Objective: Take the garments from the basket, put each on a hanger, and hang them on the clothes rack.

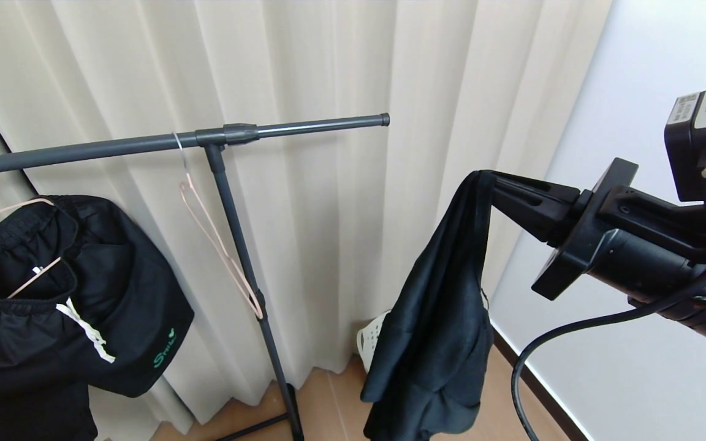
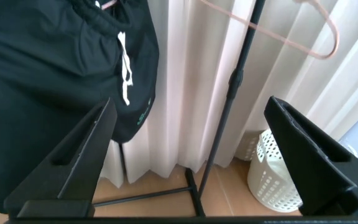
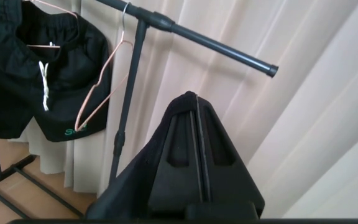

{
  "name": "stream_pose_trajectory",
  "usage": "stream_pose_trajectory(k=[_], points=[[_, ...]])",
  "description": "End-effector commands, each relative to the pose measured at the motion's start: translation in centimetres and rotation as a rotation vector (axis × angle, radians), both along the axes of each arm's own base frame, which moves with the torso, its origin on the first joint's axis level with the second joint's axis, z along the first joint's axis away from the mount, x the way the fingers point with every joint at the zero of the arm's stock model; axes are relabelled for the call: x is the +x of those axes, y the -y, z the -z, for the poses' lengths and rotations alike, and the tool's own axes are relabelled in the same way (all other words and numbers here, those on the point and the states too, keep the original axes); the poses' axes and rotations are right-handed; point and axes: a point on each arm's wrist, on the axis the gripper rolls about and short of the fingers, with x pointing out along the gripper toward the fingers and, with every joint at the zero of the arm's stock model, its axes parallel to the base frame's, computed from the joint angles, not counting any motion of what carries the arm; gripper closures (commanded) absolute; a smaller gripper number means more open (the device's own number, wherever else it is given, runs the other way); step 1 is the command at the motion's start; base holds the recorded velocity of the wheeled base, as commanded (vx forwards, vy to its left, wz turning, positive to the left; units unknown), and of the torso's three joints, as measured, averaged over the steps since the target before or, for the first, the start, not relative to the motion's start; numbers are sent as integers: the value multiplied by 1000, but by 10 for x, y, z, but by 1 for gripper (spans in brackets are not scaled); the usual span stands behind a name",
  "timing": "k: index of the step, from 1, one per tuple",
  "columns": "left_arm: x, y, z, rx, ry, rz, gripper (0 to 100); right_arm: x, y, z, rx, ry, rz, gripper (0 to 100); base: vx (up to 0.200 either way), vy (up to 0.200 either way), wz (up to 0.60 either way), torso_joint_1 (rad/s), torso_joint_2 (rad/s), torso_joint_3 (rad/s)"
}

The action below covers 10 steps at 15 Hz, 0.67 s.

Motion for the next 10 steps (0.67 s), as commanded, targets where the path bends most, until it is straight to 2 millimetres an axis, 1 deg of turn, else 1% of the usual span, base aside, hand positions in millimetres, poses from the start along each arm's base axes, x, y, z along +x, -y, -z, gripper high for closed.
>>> stream_pose_trajectory(k=[1, 3, 6, 10], points=[[0, 0, 0, -1, 1, 0, 0, -1, 0, 1, -1, -1, -2, 100, 0, 0, 0, 203, -456, -251], [0, 0, 0, -1, 1, 0, 0, -2, 1, 2, -3, -3, -4, 100, 0, 0, 0, 173, -400, -220], [0, 0, 0, -1, 1, 0, 0, 0, 2, 2, -5, -2, 9, 100, 0, 0, 0, 19, -35, -19], [0, 0, 0, -1, 1, 0, 0, 4, 5, 3, -10, -5, 28, 100, 0, 0, 600, 1, 0, -4]])
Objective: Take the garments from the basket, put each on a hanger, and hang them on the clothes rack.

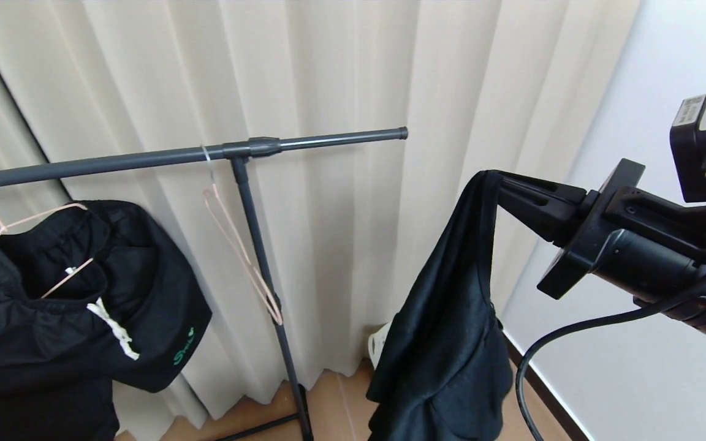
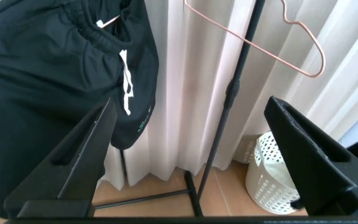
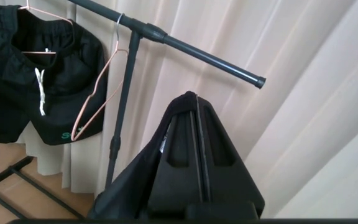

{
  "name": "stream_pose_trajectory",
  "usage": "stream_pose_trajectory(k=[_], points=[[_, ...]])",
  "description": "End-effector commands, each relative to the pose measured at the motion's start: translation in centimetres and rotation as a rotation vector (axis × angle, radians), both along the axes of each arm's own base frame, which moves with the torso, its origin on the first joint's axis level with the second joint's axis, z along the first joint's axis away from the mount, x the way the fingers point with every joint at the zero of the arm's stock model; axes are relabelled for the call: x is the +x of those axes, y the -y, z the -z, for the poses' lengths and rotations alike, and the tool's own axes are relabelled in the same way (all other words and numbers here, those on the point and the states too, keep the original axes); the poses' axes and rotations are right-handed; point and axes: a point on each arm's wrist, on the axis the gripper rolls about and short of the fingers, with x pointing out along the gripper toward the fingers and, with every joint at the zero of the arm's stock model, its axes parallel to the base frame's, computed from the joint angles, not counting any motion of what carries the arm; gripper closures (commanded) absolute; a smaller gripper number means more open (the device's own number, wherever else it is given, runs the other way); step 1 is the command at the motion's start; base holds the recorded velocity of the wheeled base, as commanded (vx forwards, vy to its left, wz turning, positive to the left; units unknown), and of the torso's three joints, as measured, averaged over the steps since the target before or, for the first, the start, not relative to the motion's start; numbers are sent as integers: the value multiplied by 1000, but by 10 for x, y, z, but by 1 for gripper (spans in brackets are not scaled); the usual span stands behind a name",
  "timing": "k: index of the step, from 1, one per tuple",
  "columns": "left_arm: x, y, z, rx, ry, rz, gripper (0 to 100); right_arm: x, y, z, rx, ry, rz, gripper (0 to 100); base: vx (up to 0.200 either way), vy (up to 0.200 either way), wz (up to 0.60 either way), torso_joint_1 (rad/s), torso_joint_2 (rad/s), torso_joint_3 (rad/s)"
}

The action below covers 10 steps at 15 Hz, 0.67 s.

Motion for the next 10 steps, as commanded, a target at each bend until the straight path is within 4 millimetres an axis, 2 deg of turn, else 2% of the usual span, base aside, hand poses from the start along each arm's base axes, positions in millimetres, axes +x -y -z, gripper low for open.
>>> stream_pose_trajectory(k=[1, 10], points=[[0, 0, 0, -1, 1, 0, 0, 3, 2, 1, -3, -1, 14, 100, 0, 0, 0, 0, 0, 0], [0, 0, 0, -1, 1, 0, 0, 8, 8, 0, -19, 21, 50, 100, 0, 0, 0, 0, 0, 0]])
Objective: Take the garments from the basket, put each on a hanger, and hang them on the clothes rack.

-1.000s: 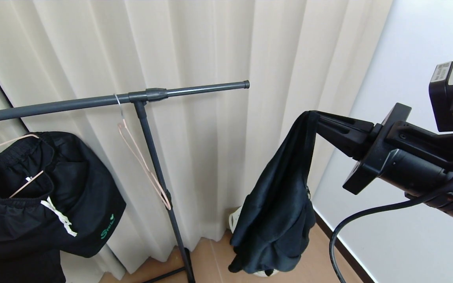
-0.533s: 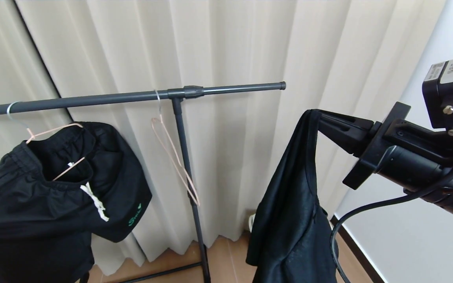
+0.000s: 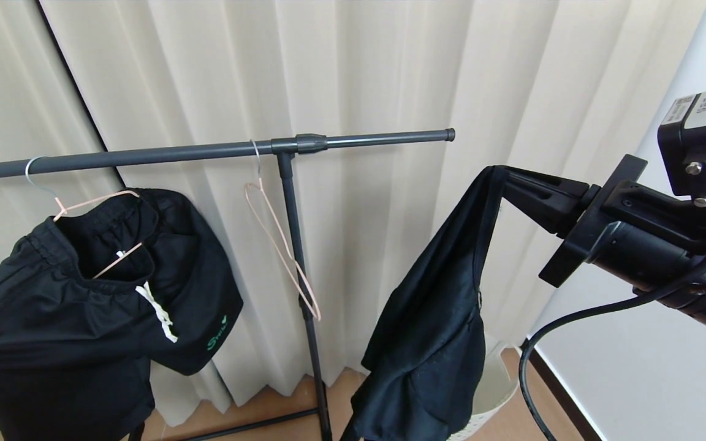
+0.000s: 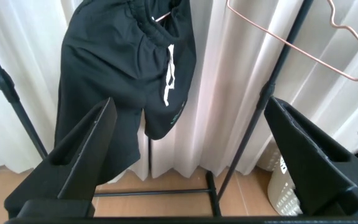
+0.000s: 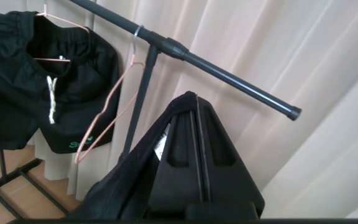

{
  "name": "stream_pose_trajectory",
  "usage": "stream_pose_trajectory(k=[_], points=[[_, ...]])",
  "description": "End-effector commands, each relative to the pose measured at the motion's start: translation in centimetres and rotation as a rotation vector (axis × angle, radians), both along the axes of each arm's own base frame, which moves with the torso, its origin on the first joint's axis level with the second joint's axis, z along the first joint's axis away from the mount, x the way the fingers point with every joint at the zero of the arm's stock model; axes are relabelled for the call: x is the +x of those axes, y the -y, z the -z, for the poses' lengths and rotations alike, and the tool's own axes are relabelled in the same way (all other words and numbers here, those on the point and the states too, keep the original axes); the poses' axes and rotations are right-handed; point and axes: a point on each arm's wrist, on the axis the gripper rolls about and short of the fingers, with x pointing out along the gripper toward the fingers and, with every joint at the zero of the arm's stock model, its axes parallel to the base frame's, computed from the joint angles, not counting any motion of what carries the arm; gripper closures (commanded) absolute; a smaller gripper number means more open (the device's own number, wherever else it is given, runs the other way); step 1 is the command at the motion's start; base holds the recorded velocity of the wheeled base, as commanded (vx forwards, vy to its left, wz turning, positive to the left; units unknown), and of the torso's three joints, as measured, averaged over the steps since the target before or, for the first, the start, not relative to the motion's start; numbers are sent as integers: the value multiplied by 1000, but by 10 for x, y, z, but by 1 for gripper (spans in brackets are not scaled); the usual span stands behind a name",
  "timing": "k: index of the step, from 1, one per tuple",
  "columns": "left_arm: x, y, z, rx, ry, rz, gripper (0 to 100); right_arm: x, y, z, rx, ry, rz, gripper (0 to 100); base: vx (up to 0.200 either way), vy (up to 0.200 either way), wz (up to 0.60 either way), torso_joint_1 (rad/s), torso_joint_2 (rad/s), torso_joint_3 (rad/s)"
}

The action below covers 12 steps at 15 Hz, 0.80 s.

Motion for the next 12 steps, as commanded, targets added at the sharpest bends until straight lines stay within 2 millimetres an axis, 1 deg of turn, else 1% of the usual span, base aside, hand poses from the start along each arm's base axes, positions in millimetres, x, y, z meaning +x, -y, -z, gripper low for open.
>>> stream_pose_trajectory(k=[1, 4, 12], points=[[0, 0, 0, -1, 1, 0, 0, 0, 0, 1, -2, -1, 1, 100, -200, 0, 0, 7, 2, 2], [0, 0, 0, -1, 1, -2, 0, 0, 1, 0, 0, 1, 7, 100, -200, 0, 0, 12, 4, -4], [0, 0, 0, -1, 1, 0, 0, 2, 2, 1, -3, -2, 9, 100, 0, 200, 0, -1, 0, 1]])
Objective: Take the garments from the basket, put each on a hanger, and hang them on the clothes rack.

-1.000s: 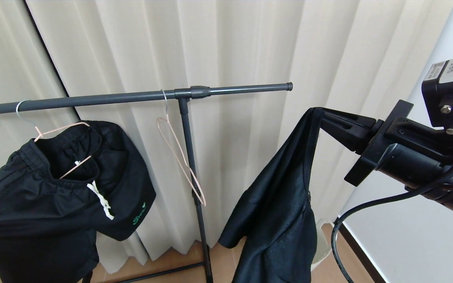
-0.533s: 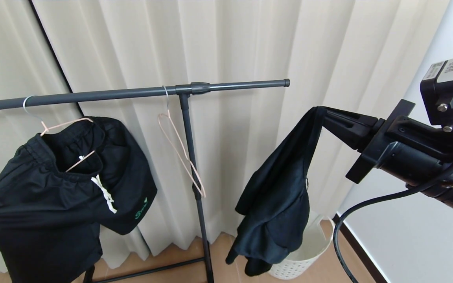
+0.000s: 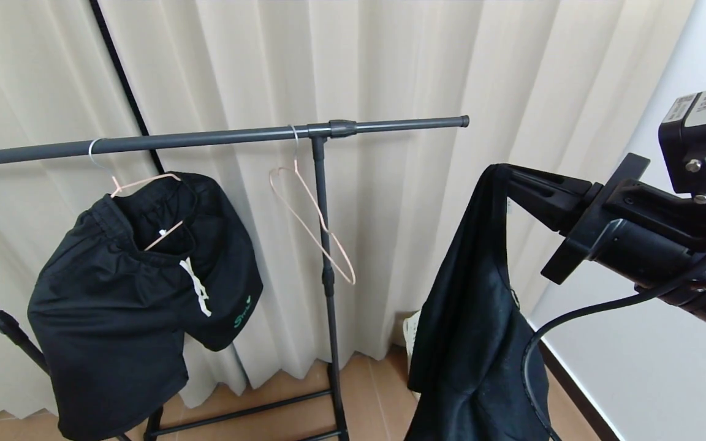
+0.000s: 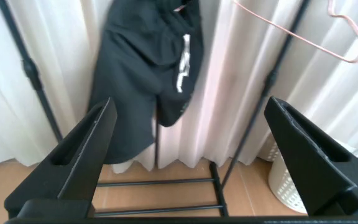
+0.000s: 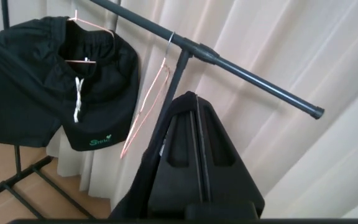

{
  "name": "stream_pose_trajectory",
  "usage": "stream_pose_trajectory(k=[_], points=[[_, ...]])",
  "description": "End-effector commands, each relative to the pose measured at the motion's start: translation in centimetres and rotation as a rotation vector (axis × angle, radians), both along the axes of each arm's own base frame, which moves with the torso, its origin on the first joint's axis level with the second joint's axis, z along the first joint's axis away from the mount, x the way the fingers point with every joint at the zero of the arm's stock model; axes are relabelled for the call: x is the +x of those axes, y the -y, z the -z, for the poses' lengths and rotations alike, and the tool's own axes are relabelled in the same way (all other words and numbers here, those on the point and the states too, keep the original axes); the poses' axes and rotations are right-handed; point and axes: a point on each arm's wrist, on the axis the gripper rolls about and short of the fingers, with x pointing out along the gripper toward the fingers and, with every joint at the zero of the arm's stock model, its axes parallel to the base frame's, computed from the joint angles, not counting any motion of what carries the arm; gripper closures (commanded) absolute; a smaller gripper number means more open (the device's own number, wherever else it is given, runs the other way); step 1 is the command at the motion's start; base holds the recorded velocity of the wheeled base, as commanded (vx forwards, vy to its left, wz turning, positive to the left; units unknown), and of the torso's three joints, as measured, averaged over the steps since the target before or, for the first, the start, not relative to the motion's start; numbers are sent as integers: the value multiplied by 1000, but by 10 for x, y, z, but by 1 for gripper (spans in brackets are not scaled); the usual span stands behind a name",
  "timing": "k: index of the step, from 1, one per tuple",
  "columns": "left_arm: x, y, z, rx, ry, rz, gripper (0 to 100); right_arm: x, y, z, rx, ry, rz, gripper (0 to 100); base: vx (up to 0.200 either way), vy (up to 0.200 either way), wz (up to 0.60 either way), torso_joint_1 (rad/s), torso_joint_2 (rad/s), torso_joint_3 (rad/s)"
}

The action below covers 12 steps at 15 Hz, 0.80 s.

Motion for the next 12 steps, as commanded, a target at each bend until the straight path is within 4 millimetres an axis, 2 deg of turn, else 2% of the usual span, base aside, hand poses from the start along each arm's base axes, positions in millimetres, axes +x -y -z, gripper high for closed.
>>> stream_pose_trajectory(k=[1, 10, 12], points=[[0, 0, 0, -1, 1, -1, 0, 1, 0, 1, -2, -2, 2, 100, 0, 0, 0, 0, 0, 0], [0, 0, 0, -1, 1, -1, 0, 1, 0, 1, -3, -3, 2, 100, 0, 0, 0, 0, 0, 0], [0, 0, 0, -1, 1, -1, 0, 1, 0, 1, -2, -4, 2, 100, 0, 0, 600, 5, 0, 5]])
